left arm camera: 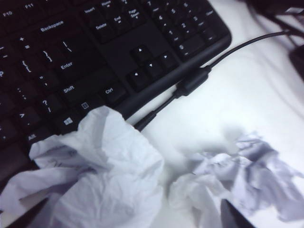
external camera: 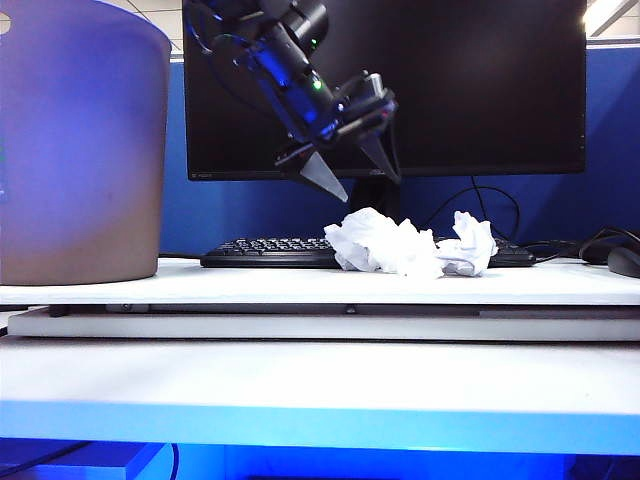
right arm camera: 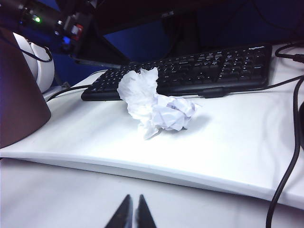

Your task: Pick up all paper balls from the table and place them in the pink trash can.

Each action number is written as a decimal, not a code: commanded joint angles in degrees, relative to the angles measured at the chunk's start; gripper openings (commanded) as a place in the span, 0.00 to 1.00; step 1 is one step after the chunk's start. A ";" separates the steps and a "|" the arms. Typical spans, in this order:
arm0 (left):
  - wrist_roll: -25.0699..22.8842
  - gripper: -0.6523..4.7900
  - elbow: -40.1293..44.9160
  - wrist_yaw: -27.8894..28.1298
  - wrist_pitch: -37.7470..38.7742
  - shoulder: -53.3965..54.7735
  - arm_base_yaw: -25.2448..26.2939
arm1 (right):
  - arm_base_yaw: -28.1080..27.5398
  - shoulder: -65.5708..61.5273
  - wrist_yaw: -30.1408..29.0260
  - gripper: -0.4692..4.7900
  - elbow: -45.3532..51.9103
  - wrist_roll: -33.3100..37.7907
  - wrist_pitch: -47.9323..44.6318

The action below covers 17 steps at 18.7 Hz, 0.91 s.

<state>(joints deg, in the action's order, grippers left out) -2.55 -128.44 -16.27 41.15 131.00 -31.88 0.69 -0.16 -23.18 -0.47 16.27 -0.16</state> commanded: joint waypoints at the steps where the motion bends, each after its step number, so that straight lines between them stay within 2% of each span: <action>1: -0.02 1.00 -0.28 3.06 -1.03 1.38 -1.01 | 0.02 0.09 -0.09 0.13 0.28 0.22 -0.96; 5: -0.02 1.00 -0.26 11.43 -1.33 2.99 -1.97 | 0.02 0.09 -0.09 0.13 0.28 0.22 -0.96; 8: -0.13 1.00 -0.26 12.72 -2.78 3.96 -2.21 | 0.02 0.09 -0.07 0.13 0.28 0.22 -0.96; 9: 0.04 0.89 -0.26 12.92 -3.08 4.11 -2.29 | 0.02 0.09 -0.07 0.13 0.28 0.22 -0.96; 11: -0.04 0.49 -0.26 12.87 -3.32 4.46 -2.45 | 0.00 0.09 -0.07 0.13 0.28 0.22 -0.96; 12: -0.04 0.39 -0.26 12.87 -3.63 4.55 -2.45 | 0.00 0.09 -0.09 0.13 0.28 0.22 -0.98; 13: -0.02 0.38 -0.26 12.87 -3.98 4.76 -2.47 | 0.00 0.09 -0.07 0.13 0.28 0.22 -0.96; 15: -0.04 0.11 -0.26 12.81 -3.56 4.81 -2.56 | 0.00 0.09 -0.07 0.13 0.28 0.22 -1.01; 17: -0.04 0.11 -0.37 12.33 -3.50 4.74 -2.60 | 0.00 0.09 0.00 0.13 0.28 0.22 -1.14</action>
<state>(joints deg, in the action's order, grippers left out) -2.52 -128.44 -3.62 38.09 135.87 -34.17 0.69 -0.16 -23.18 -0.47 16.29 -0.14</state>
